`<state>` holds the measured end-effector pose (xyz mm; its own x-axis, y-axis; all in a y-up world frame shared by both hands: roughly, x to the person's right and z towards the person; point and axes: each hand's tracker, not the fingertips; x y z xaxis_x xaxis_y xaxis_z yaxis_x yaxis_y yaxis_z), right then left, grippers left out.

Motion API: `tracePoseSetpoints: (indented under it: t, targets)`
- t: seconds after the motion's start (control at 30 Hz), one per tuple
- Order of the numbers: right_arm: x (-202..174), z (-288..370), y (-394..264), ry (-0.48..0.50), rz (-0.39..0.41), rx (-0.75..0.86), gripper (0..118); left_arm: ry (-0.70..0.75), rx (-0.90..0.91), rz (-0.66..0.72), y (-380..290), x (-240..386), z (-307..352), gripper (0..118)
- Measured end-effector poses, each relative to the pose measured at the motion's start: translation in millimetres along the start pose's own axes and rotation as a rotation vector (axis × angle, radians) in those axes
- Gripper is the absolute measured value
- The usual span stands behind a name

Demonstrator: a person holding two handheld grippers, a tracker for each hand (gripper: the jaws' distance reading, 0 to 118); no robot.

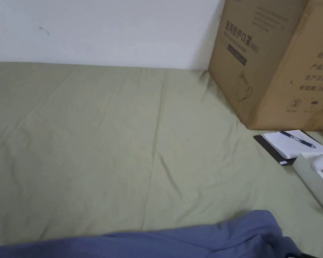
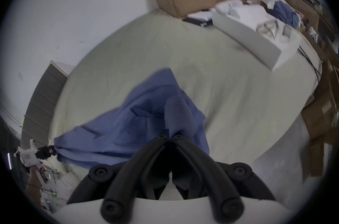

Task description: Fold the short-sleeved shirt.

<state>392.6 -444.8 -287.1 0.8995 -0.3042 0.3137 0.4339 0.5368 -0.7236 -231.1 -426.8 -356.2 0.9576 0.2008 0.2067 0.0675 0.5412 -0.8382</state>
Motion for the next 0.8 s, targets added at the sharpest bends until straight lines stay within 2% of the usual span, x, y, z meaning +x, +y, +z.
tracePoseSetpoints:
  t: [0.1,0.13,0.17,0.2,0.23,0.27,0.33,0.4,0.43,0.53,0.57,0.63,0.67,0.7,0.77,0.8]
  targets:
    - [-1.9,-20.0,-8.8,-0.058,0.006,0.0,0,0.011,-0.007,-0.02,-16.5,4.7,-16.8,3]
    - [-3.4,-24.8,-8.9,-0.061,0.004,-0.003,6,0.037,-0.005,-0.039,-18.9,5.3,-21.0,16]
    - [-3.1,-27.1,-9.3,-0.067,0.012,-0.004,23,0.055,0.003,-0.022,-20.7,5.8,-24.5,31]
    - [-5.2,-26.8,-8.7,-0.095,0.028,0.007,45,0.076,0.006,-0.012,-19.5,4.8,-25.1,45]
    - [-6.5,-25.4,-6.2,-0.137,0.051,0.012,72,0.08,0.006,-0.01,-18.1,5.3,-22.7,69]
    - [-8.0,-21.1,-3.4,-0.172,0.088,0.012,91,0.097,0.011,-0.018,-16.5,6.6,-17.9,88]
    - [-10.9,1.7,-2.5,-0.251,0.111,0.073,99,0.255,0.073,-0.102,-13.1,11.9,-3.0,98]
    - [-18.6,31.3,-1.1,-0.218,0.091,0.163,111,0.343,0.196,-0.115,-7.4,17.0,25.0,103]
    - [-25.8,49.8,-2.3,-0.181,0.089,0.205,115,0.324,0.26,-0.082,-4.0,20.0,40.4,103]
    - [-61.8,96.8,-3.0,-0.051,0.114,0.415,115,0.163,0.491,0.112,6.1,35.2,96.8,103]
    - [-79.9,113.8,-5.9,0.021,0.146,0.498,115,0.108,0.563,0.167,7.6,42.0,111.7,103]
    - [-112.8,133.4,-11.3,0.123,0.255,0.654,115,0.075,0.645,0.162,12.9,59.9,129.7,103]
    - [-132.3,139.3,-15.2,0.137,0.332,0.743,115,0.096,0.69,0.135,15.2,71.6,133.1,101]
    - [-148.2,139.6,-19.7,0.129,0.374,0.826,113,0.153,0.767,0.098,15.2,84.0,135.8,100]
    - [-172.3,138.9,-28.2,0.15,0.427,0.968,96,0.183,0.898,0.037,11.0,103.1,132.5,89]
    - [-184.6,135.3,-29.5,0.144,0.427,0.999,80,0.182,0.943,0.011,9.2,111.6,133.6,79]
